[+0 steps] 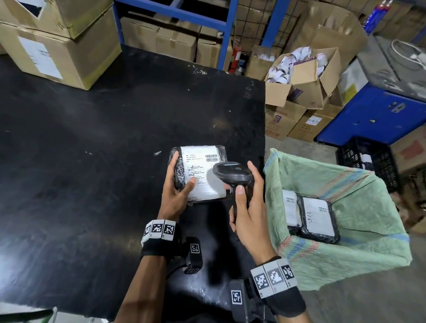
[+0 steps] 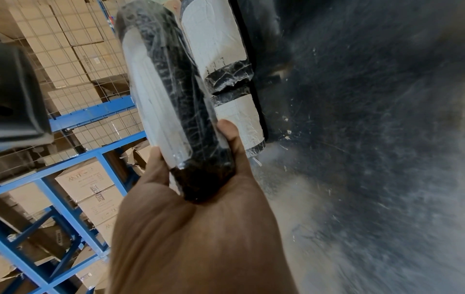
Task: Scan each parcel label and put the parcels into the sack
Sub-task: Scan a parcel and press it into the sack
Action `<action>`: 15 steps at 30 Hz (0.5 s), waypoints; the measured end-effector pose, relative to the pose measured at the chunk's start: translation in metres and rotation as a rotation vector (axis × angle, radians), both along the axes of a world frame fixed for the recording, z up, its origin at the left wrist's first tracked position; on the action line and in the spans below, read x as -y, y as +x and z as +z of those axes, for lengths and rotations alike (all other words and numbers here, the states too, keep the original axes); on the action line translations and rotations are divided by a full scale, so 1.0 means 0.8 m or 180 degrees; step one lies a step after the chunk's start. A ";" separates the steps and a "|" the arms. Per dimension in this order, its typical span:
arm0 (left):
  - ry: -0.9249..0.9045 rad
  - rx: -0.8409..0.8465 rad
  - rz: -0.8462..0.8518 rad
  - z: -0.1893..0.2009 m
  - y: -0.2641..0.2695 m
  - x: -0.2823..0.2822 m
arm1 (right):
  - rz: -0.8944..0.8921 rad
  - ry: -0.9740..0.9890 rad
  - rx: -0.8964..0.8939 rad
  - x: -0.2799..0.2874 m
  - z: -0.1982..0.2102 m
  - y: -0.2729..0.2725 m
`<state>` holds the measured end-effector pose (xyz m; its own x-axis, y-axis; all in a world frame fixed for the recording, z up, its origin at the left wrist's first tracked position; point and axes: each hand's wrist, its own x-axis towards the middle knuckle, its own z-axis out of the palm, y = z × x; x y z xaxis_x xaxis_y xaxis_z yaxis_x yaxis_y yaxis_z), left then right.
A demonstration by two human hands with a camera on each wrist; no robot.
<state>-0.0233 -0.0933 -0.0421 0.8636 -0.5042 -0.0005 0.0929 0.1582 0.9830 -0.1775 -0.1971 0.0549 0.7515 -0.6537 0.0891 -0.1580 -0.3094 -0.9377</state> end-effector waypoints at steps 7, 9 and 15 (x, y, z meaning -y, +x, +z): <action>0.0247 0.0054 0.0082 -0.007 0.002 -0.020 | -0.0061 0.0169 -0.0441 0.003 -0.058 -0.051; 0.0319 0.0046 0.0089 -0.017 0.003 -0.027 | -0.0085 0.0271 -0.0627 0.003 -0.081 -0.066; 0.0451 -0.0157 0.0260 -0.028 -0.007 -0.044 | -0.0133 0.0392 -0.0981 0.001 -0.135 -0.084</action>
<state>-0.0291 -0.0578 -0.0649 0.8988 -0.4244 -0.1099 0.1340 0.0272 0.9906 -0.2443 -0.1975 -0.0534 0.7032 -0.6762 -0.2199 -0.4502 -0.1841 -0.8738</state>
